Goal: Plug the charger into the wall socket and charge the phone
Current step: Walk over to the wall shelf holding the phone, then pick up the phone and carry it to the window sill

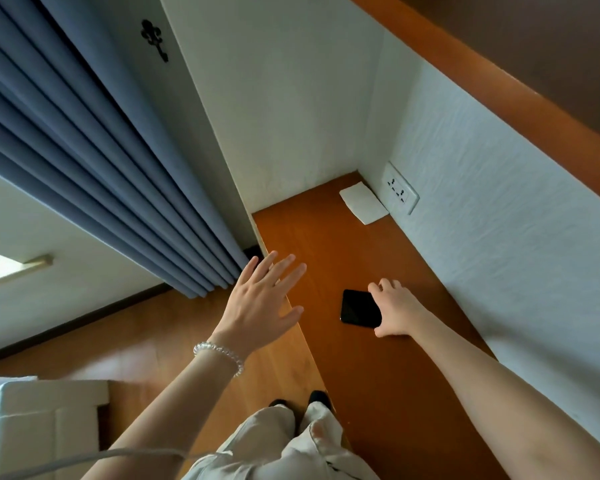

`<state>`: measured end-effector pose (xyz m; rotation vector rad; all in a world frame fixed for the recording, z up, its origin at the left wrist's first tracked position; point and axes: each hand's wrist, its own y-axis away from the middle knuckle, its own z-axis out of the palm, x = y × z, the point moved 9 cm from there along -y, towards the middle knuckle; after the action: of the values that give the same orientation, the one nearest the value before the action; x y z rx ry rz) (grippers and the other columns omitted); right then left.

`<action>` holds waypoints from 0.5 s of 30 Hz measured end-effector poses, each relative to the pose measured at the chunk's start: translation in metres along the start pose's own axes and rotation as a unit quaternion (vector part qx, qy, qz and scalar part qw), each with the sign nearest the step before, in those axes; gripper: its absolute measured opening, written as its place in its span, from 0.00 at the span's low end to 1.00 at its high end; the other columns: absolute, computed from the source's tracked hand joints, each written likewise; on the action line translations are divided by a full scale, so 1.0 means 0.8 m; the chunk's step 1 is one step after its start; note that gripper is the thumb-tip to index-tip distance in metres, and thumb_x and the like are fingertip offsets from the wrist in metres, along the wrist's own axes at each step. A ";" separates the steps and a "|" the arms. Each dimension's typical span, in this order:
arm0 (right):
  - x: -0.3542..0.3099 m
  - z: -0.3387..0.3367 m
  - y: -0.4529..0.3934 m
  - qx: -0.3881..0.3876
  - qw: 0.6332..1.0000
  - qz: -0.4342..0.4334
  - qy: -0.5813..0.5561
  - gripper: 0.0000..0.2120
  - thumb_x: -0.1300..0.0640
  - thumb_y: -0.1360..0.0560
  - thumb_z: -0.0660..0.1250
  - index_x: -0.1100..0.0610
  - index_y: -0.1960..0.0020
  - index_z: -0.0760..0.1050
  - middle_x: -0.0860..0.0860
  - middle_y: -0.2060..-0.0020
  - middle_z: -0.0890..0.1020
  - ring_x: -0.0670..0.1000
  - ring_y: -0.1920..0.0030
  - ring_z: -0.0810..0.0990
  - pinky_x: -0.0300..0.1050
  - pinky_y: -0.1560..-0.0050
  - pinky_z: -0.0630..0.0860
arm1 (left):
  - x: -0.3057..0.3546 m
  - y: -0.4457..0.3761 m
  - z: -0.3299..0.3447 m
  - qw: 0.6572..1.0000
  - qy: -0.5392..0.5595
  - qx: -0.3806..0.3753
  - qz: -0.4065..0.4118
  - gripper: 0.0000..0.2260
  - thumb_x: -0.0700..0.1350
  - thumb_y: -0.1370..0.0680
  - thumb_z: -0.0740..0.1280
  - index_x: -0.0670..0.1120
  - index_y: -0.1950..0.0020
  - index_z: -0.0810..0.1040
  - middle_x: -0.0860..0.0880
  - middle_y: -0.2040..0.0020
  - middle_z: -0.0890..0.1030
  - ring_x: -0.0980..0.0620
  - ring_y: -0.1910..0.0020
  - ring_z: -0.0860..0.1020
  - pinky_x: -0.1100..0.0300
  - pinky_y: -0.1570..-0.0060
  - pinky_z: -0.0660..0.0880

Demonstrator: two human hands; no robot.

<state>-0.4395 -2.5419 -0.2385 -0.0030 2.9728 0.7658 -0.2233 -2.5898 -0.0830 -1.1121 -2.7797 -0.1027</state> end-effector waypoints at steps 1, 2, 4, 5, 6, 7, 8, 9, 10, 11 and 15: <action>0.000 0.001 0.001 -0.006 1.000 0.007 -0.002 0.44 0.43 0.38 0.75 0.55 0.30 0.57 0.56 0.37 0.70 0.58 0.41 0.72 0.50 0.45 0.76 | -0.001 0.001 -0.001 1.000 0.000 0.001 -0.002 0.29 0.63 0.24 0.56 0.55 0.24 0.58 0.51 0.24 0.61 0.47 0.23 0.54 0.43 0.26 0.52; -0.002 0.001 0.002 -0.011 1.000 0.013 -0.012 0.45 0.42 0.38 0.74 0.55 0.30 0.56 0.56 0.39 0.72 0.57 0.43 0.74 0.49 0.47 0.76 | -0.003 0.003 -0.002 1.000 0.000 0.003 -0.005 0.29 0.63 0.24 0.56 0.55 0.25 0.58 0.51 0.24 0.61 0.47 0.23 0.54 0.43 0.26 0.52; -0.011 -0.005 0.004 -0.009 0.999 0.011 -0.034 0.44 0.43 0.38 0.74 0.55 0.32 0.56 0.54 0.46 0.75 0.53 0.53 0.77 0.44 0.56 0.77 | -0.008 0.007 -0.006 1.000 0.001 0.012 -0.013 0.29 0.63 0.24 0.56 0.55 0.25 0.59 0.50 0.24 0.63 0.47 0.24 0.55 0.44 0.26 0.53; -0.017 -0.011 0.004 -0.002 0.999 0.005 -0.041 0.42 0.43 0.38 0.74 0.55 0.33 0.56 0.53 0.50 0.74 0.51 0.57 0.76 0.42 0.60 0.76 | -0.011 0.010 -0.008 1.000 0.001 0.017 -0.017 0.29 0.62 0.24 0.57 0.55 0.25 0.60 0.50 0.25 0.63 0.47 0.24 0.56 0.44 0.26 0.53; -0.025 -0.020 0.003 0.008 0.999 -0.001 -0.046 0.41 0.44 0.39 0.74 0.55 0.34 0.57 0.51 0.53 0.72 0.50 0.60 0.75 0.40 0.63 0.75 | -0.014 0.013 -0.010 1.000 0.002 0.021 -0.022 0.29 0.62 0.24 0.57 0.54 0.25 0.60 0.50 0.25 0.64 0.47 0.24 0.56 0.44 0.26 0.53; -0.034 -0.030 0.003 0.021 0.998 -0.010 -0.052 0.40 0.44 0.39 0.74 0.55 0.35 0.57 0.49 0.55 0.70 0.49 0.60 0.73 0.40 0.64 0.74 | -0.017 0.016 -0.011 0.999 0.002 0.022 -0.027 0.29 0.62 0.24 0.58 0.55 0.25 0.60 0.50 0.25 0.63 0.47 0.24 0.56 0.44 0.26 0.53; -0.044 -0.042 0.002 0.035 0.997 -0.021 -0.058 0.40 0.44 0.39 0.74 0.55 0.36 0.58 0.48 0.56 0.69 0.48 0.60 0.73 0.39 0.64 0.73 | -0.021 0.020 -0.012 0.999 0.002 0.024 -0.034 0.29 0.62 0.24 0.57 0.55 0.25 0.59 0.51 0.24 0.63 0.47 0.24 0.56 0.44 0.26 0.53; -0.055 -0.055 0.001 0.050 0.996 -0.034 -0.063 0.39 0.44 0.39 0.74 0.55 0.37 0.58 0.48 0.56 0.69 0.48 0.60 0.73 0.38 0.65 0.72 | -0.026 0.024 -0.014 0.999 0.002 0.026 -0.042 0.29 0.63 0.24 0.56 0.55 0.25 0.59 0.51 0.24 0.62 0.48 0.24 0.55 0.44 0.26 0.54; -0.068 -0.069 0.001 0.065 0.994 -0.049 -0.067 0.38 0.44 0.39 0.74 0.55 0.37 0.59 0.48 0.56 0.69 0.47 0.61 0.73 0.37 0.66 0.71 | -0.031 0.029 -0.017 0.998 0.003 0.029 -0.051 0.29 0.63 0.24 0.55 0.56 0.25 0.58 0.52 0.24 0.62 0.48 0.24 0.55 0.44 0.26 0.55; -0.081 -0.084 0.000 0.080 0.992 -0.066 -0.068 0.37 0.45 0.38 0.74 0.55 0.38 0.59 0.48 0.56 0.69 0.47 0.61 0.73 0.35 0.67 0.70 | -0.035 0.035 -0.020 0.998 0.005 0.034 -0.059 0.29 0.63 0.24 0.54 0.56 0.25 0.59 0.52 0.24 0.62 0.48 0.24 0.55 0.43 0.26 0.56; -0.141 -0.140 0.000 0.122 0.983 -0.123 -0.057 0.36 0.44 0.36 0.74 0.55 0.37 0.59 0.49 0.54 0.69 0.47 0.60 0.74 0.32 0.69 0.68 | -0.057 0.063 -0.035 0.995 0.011 0.049 -0.090 0.29 0.63 0.25 0.55 0.55 0.26 0.60 0.51 0.25 0.65 0.47 0.24 0.57 0.44 0.27 0.58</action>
<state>-0.3345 -2.5978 -0.1329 -0.2971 2.8605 0.3571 -0.1533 -2.5877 -0.0622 -0.8318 -2.8266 0.0013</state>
